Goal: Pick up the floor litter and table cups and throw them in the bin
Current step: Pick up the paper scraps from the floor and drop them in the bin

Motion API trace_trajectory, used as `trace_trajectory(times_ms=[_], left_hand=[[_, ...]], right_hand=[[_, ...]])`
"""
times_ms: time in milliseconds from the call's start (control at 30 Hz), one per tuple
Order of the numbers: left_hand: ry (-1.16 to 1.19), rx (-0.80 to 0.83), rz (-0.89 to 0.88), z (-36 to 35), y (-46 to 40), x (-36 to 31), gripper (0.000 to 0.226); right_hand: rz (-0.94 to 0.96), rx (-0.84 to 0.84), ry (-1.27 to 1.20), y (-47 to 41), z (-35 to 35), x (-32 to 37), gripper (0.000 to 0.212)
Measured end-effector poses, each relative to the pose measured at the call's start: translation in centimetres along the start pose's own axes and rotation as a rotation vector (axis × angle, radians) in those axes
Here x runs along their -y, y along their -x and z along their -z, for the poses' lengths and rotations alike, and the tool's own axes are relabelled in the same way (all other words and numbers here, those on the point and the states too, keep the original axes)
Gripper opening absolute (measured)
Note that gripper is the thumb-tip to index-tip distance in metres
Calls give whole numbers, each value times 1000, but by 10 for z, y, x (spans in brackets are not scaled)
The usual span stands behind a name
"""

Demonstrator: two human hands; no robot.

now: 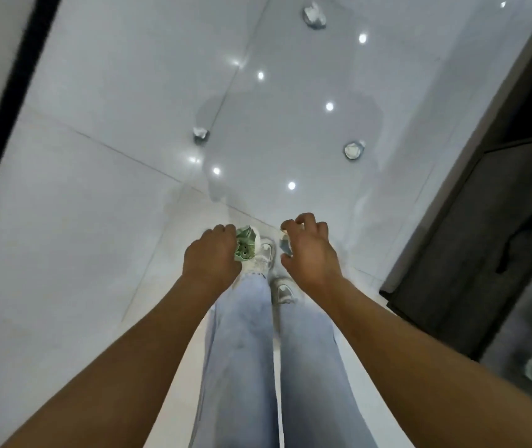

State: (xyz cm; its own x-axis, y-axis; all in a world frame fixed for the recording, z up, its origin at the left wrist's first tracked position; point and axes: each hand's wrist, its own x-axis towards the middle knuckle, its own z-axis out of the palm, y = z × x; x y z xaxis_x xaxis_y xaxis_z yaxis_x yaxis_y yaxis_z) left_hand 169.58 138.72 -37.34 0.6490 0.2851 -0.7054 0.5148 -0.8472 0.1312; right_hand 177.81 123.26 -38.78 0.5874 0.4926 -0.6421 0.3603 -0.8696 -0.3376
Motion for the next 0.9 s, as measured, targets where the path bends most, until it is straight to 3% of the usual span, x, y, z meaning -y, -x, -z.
trace_trajectory(times_ms=[200, 400, 633, 900], left_hand=[[166, -141, 212, 29, 137, 44, 36], [348, -196, 473, -6, 280, 110, 32], [547, -227, 728, -84, 428, 202, 39], [710, -294, 856, -199, 581, 322, 46]], right_hand=[[318, 48, 313, 82, 39, 104, 47], [578, 112, 483, 162, 10, 215, 48], [853, 217, 625, 268, -94, 346, 45], [949, 320, 664, 385, -254, 473, 36]])
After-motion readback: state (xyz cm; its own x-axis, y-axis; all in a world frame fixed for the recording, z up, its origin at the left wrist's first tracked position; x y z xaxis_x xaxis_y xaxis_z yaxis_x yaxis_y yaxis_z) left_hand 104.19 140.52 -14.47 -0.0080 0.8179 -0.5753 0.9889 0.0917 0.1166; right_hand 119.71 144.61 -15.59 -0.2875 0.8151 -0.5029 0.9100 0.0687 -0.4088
